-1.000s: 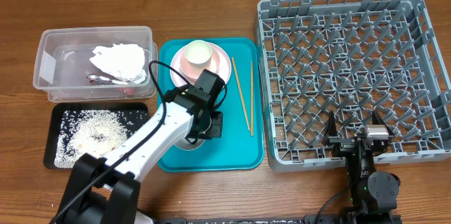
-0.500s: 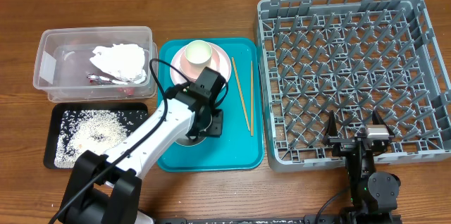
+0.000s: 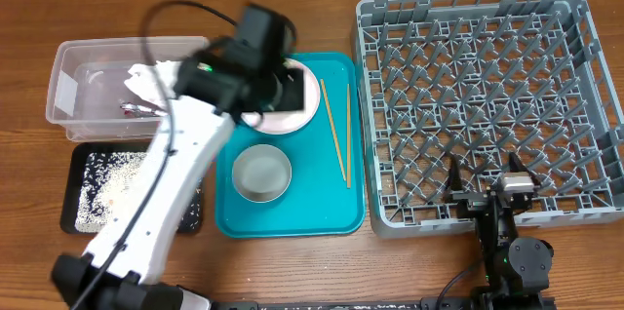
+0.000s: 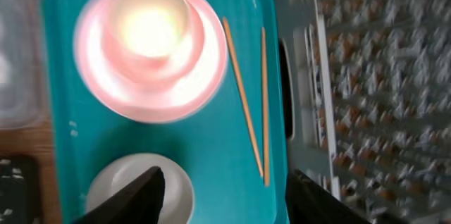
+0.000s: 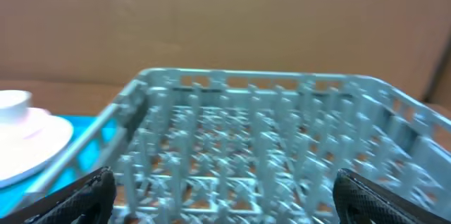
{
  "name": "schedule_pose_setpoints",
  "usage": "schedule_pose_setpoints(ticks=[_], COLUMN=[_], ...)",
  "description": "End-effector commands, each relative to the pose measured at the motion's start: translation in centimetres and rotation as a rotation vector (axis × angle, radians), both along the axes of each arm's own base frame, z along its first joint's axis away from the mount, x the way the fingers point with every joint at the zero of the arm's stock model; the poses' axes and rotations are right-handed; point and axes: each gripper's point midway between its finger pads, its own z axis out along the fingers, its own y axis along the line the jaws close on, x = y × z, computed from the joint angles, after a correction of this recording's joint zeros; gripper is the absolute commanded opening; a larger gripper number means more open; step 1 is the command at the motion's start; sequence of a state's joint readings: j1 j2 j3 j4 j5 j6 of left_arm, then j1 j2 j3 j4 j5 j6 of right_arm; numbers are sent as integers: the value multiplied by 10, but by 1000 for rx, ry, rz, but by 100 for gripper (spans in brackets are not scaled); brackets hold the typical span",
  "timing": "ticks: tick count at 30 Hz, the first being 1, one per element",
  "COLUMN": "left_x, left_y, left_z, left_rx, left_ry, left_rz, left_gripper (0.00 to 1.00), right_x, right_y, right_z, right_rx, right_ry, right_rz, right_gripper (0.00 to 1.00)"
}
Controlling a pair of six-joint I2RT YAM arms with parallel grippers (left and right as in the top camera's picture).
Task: Sort waste into correct bins and load items into the dishwasher
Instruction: 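Raise the left arm away and reach the right gripper toward chopsticks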
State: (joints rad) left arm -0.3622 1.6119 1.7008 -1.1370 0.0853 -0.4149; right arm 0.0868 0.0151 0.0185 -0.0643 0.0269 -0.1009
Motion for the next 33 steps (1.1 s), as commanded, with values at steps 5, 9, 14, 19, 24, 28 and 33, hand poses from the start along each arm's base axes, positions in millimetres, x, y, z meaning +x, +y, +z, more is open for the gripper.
schedule_pose_setpoints(ticks=[5, 9, 14, 19, 24, 28, 33], left_x=[15, 9, 8, 5, 3, 3, 3], left_y=[87, 132, 175, 207, 216, 216, 216], left_z=[44, 36, 35, 35, 35, 35, 35], left_rx=[-7, 22, 47, 50, 50, 50, 50], left_ry=[-78, -25, -20, -19, -19, -19, -19], left_rz=[213, 329, 449, 535, 561, 560, 560], left_gripper=[92, 100, 100, 100, 100, 100, 100], right_x=[-7, -13, -18, -3, 25, 46, 62], right_y=[23, 12, 7, 16, 39, 64, 110], right_z=[30, 64, 121, 169, 198, 189, 152], right_rx=[134, 166, 166, 163, 244, 338, 314], right_ry=[-61, -91, -66, 75, 338, 582, 784], right_rz=[138, 79, 52, 88, 169, 212, 300], right_gripper=[100, 100, 100, 100, 100, 100, 100])
